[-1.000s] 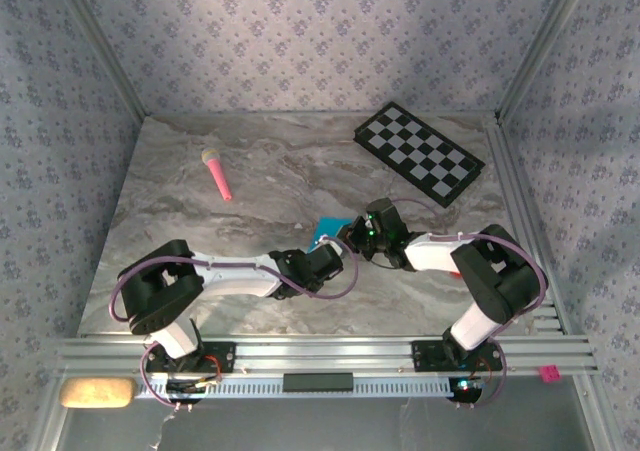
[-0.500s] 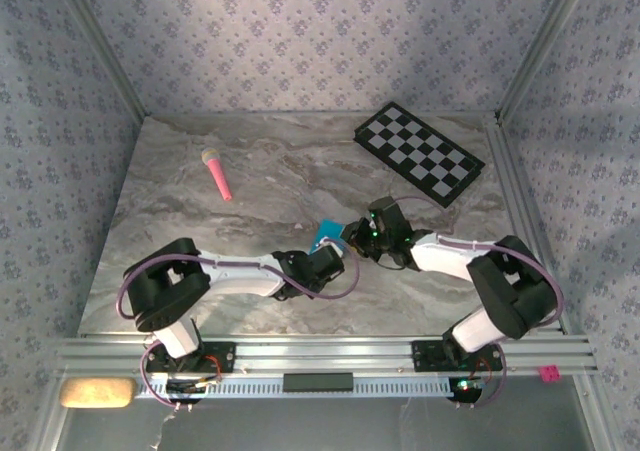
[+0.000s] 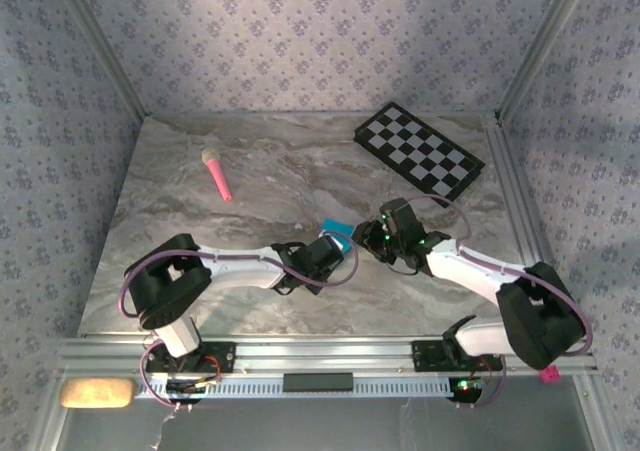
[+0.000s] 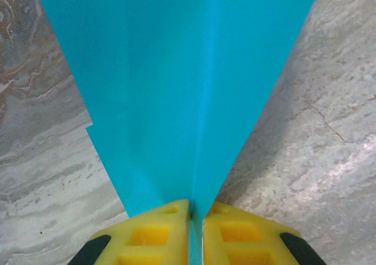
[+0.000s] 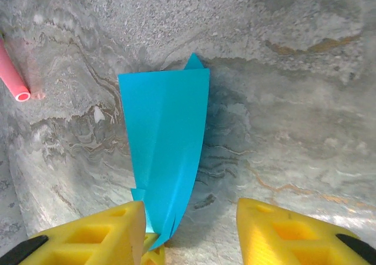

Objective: Fold a paper plane with a square sheet of paper (pick it up from the middle)
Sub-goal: Fold the wing for the fifth time at the center of the table.

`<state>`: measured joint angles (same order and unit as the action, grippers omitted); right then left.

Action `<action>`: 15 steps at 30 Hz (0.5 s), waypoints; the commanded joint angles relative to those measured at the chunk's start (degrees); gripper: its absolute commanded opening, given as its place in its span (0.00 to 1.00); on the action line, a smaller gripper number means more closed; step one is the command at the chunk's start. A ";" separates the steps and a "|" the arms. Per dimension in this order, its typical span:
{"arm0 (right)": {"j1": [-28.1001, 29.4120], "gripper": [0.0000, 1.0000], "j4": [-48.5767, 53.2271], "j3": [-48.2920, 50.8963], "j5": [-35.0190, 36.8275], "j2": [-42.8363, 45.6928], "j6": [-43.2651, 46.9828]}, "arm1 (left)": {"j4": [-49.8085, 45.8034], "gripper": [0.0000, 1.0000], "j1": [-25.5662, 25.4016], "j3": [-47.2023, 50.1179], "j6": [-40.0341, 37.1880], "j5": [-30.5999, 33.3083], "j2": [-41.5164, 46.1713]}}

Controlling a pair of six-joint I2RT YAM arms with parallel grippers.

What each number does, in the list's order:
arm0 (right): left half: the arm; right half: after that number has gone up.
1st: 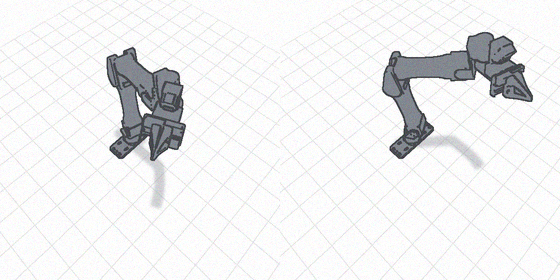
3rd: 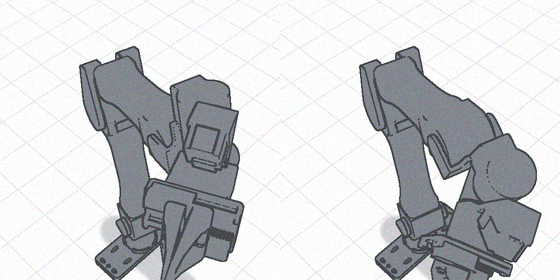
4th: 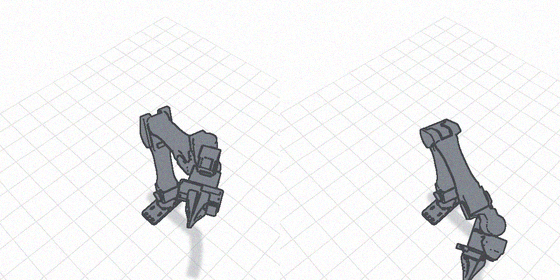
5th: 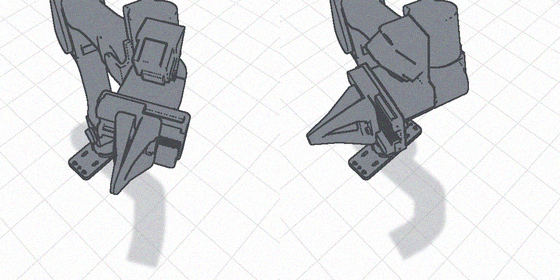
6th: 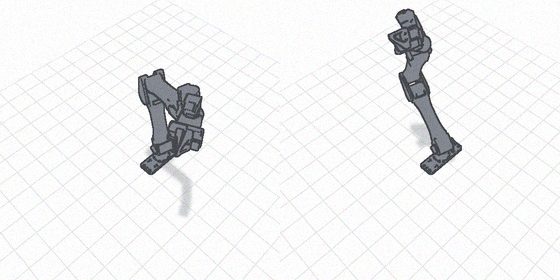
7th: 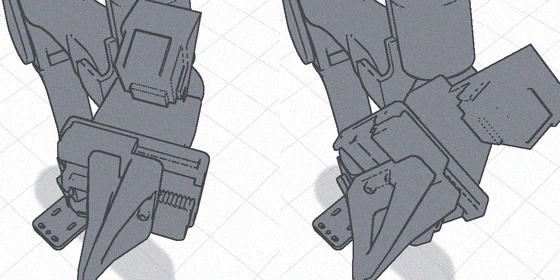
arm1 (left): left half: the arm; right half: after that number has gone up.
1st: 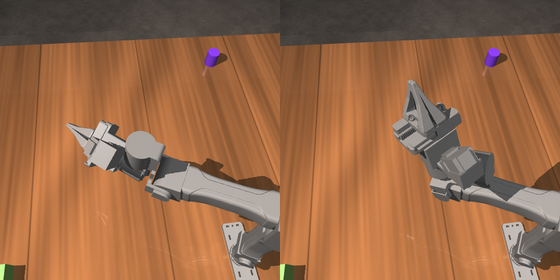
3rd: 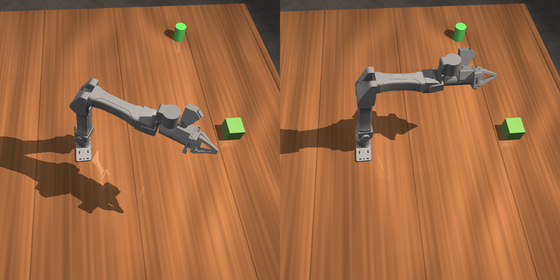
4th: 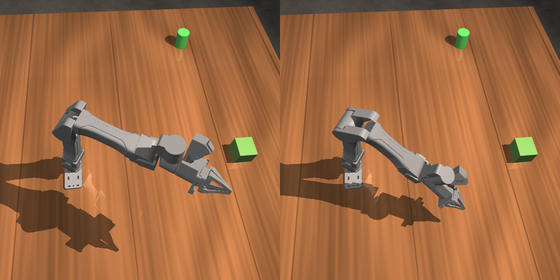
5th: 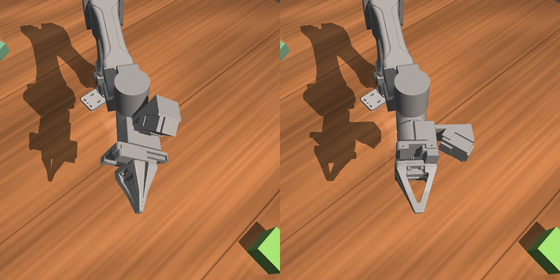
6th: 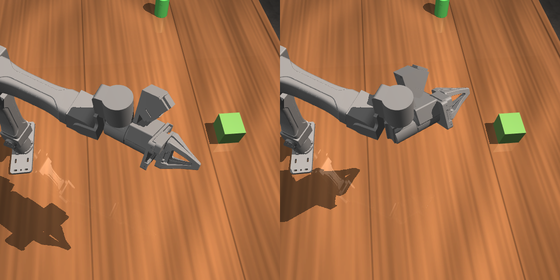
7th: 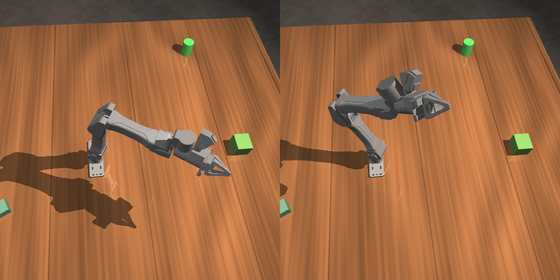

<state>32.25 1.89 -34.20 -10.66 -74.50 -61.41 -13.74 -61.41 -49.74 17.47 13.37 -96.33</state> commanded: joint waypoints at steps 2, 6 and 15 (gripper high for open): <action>-0.38 0.47 3.15 1.60 2.05 2.03 1.38 | 0.82 0.16 2.21 -0.67 1.07 -8.35 -0.92; -0.03 0.48 3.09 1.68 1.63 1.96 1.73 | 1.08 0.18 3.47 -1.05 1.16 -11.99 -1.21; 1.41 0.48 2.12 0.59 -0.17 -1.28 3.16 | 1.14 0.17 6.06 -1.56 2.01 -17.86 -2.67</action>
<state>33.04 3.25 -33.26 -10.28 -74.17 -60.01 -11.92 -56.05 -50.96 18.59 0.12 -97.14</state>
